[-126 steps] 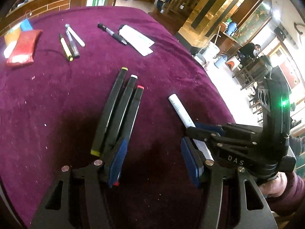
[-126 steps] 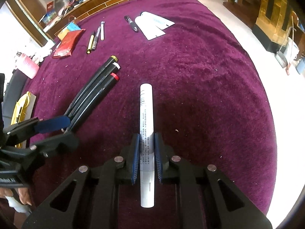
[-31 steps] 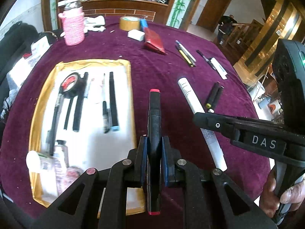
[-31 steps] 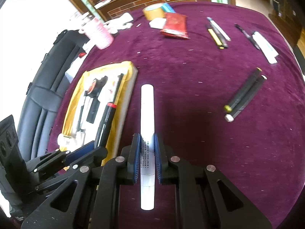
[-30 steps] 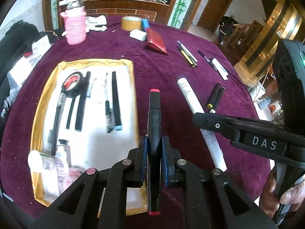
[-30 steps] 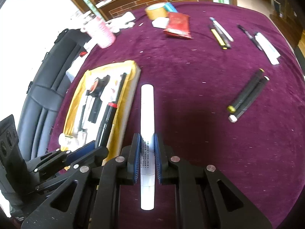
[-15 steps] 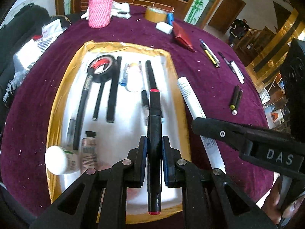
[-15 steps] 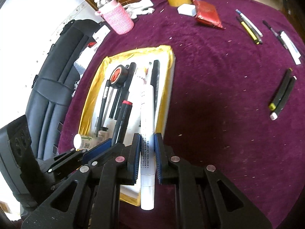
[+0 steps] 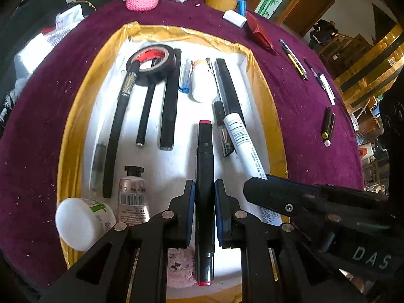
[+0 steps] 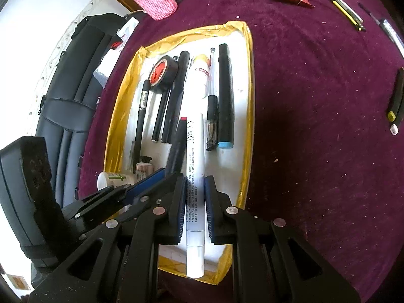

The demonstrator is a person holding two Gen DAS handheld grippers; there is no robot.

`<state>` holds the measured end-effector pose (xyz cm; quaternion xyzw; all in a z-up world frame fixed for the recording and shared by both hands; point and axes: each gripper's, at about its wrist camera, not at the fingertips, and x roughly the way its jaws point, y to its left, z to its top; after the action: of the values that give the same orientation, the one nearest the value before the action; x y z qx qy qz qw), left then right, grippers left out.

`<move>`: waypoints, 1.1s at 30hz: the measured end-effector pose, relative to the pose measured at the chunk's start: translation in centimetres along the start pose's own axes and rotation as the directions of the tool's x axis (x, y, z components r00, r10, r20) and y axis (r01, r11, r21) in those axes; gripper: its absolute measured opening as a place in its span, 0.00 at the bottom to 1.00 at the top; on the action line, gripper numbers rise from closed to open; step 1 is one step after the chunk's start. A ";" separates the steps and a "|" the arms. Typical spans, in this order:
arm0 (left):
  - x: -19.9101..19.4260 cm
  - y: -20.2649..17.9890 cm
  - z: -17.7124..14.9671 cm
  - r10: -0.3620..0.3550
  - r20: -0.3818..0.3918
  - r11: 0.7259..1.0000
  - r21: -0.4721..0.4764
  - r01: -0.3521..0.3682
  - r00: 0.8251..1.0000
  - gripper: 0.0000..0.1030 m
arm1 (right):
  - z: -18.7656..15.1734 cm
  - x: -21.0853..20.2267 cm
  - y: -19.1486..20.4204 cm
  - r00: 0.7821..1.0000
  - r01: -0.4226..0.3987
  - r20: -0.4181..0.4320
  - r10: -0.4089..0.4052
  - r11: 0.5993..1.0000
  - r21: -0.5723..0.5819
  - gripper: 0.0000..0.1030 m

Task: Organize objects
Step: 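Lower both markers into the tray and open both tools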

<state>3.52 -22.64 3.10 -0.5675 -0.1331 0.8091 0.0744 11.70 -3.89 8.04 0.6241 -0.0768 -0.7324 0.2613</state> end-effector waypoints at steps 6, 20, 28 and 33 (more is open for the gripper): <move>0.4 -0.3 -0.1 0.001 -0.011 1.000 0.021 -0.001 1.000 0.11 | 0.0 0.4 -0.1 0.999 0.045 -0.002 -0.045 0.999 0.009 0.12; 0.5 -0.4 -0.9 -0.007 -0.034 1.000 0.001 0.007 0.999 0.11 | 0.4 2.7 0.3 0.989 0.132 -0.067 -0.132 0.991 0.002 0.12; 1.0 -0.4 0.2 -0.003 -0.017 1.000 -0.016 0.002 1.000 0.11 | 1.6 3.5 0.9 0.979 0.193 -0.054 -0.195 0.980 -0.037 0.12; 0.9 -0.3 0.1 -0.002 -0.024 1.000 -0.020 0.002 1.000 0.11 | 1.7 3.5 0.9 0.978 0.196 -0.068 -0.199 0.980 -0.037 0.12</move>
<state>3.09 -22.12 2.38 -0.5779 -0.1410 0.8007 0.0711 9.99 -6.70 5.70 0.6505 0.0061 -0.7329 0.1993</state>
